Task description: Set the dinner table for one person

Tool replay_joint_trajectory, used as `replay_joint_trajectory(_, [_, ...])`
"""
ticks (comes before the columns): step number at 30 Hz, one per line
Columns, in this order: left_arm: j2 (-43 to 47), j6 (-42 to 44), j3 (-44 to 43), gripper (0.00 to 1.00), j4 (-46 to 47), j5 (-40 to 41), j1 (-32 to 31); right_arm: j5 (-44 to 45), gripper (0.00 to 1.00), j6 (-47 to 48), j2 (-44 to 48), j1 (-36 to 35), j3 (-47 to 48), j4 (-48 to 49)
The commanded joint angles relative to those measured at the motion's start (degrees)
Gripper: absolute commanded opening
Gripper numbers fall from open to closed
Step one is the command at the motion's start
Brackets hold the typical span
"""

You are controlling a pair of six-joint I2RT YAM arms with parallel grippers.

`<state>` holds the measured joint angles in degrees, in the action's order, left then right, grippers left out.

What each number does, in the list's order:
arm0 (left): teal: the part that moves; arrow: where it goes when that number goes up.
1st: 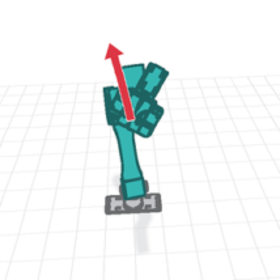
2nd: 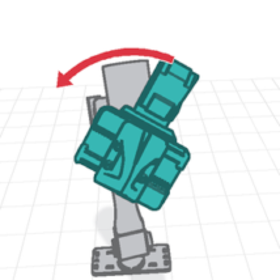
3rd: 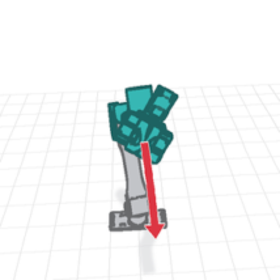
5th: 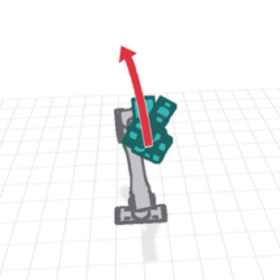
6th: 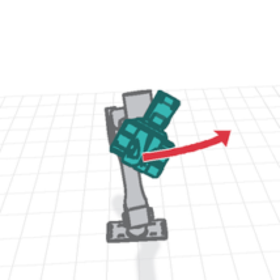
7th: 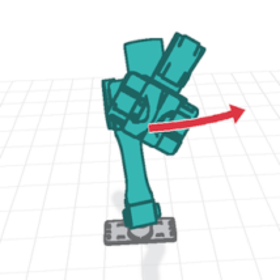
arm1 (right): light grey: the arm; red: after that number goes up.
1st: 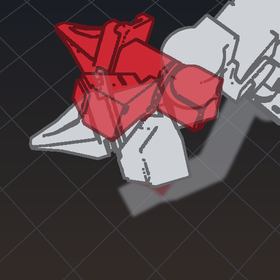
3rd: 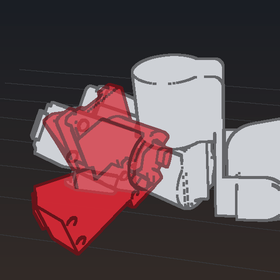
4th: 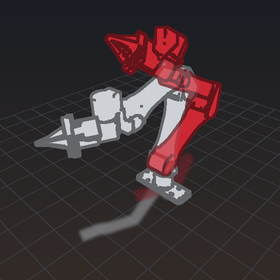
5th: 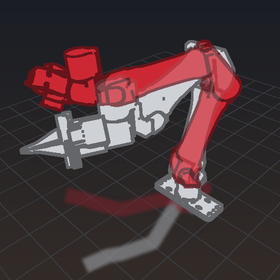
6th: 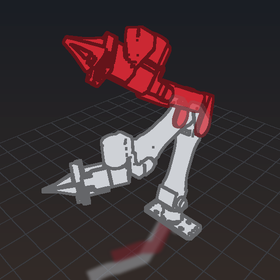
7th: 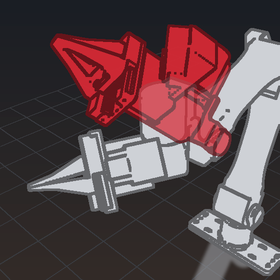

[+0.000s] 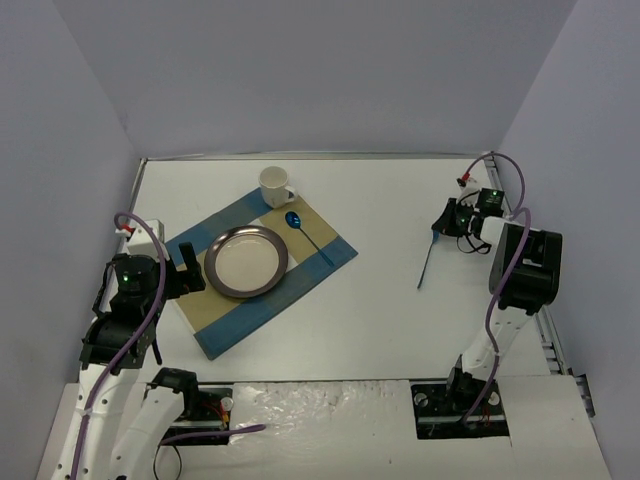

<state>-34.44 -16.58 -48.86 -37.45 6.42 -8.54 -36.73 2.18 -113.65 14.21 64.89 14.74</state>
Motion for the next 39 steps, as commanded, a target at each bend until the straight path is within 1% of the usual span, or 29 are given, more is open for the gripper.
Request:
replay_joint_trajectory(1, [-1.6, 0.5, -0.4, 0.97, 3.5, -0.7, 0.3, 0.8, 0.0, -2.2, 9.0, -2.4, -1.8, 4.1])
replay_joint_trajectory(10, [-2.1, 0.2, -0.4, 0.97, 4.1, -2.3, 0.3, 1.9, 0.0, -8.5, 14.4, -7.4, -8.4, 11.8])
replay_joint_trajectory(12, [-2.2, -0.4, -0.2, 0.97, 5.0, -4.3, 0.2, 2.0, 0.0, -9.9, 16.5, -9.9, -9.6, 13.4])
replay_joint_trajectory(16, [-4.1, -3.4, -1.4, 0.97, 4.9, -8.6, -0.2, 1.1, 0.0, -14.9, 20.0, -13.9, -12.2, 20.8])
replay_joint_trajectory(20, [-7.7, -6.2, -3.8, 0.97, 5.5, -13.4, -2.1, -0.2, 0.0, -21.0, 23.0, -20.6, -14.8, 29.3])
replay_joint_trajectory(22, [-10.0, -7.9, -5.6, 0.97, 6.4, -15.2, -4.9, 0.0, 0.0, -21.6, 23.7, -24.4, -14.4, 31.0])
replay_joint_trajectory(27, [-15.2, -12.3, -7.9, 0.97, 12.6, -13.9, -15.2, -1.5, 0.0, -28.5, 22.9, -30.2, -15.8, 42.6])
replay_joint_trajectory(30, [-19.6, -14.8, -8.7, 0.97, 17.3, -11.7, -23.4, -1.3, 0.0, -32.3, 21.7, -32.5, -16.2, 49.9])
replay_joint_trajectory(34, [-24.7, -17.1, -8.9, 0.97, 22.3, -6.4, -31.5, -1.7, 0.0, -35.3, 20.1, -35.1, -15.4, 53.1])
replay_joint_trajectory(36, [-27.6, -17.6, -9.6, 0.96, 24.2, -3.0, -34.3, -1.9, 0.0, -36.8, 19.9, -35.4, -15.7, 56.2])
replay_joint_trajectory(39, [-31.3, -18.5, -11.0, 0.94, 26.3, -0.7, -36.2, -1.9, 0.0, -38.9, 19.6, -36.5, -16.2, 58.9])
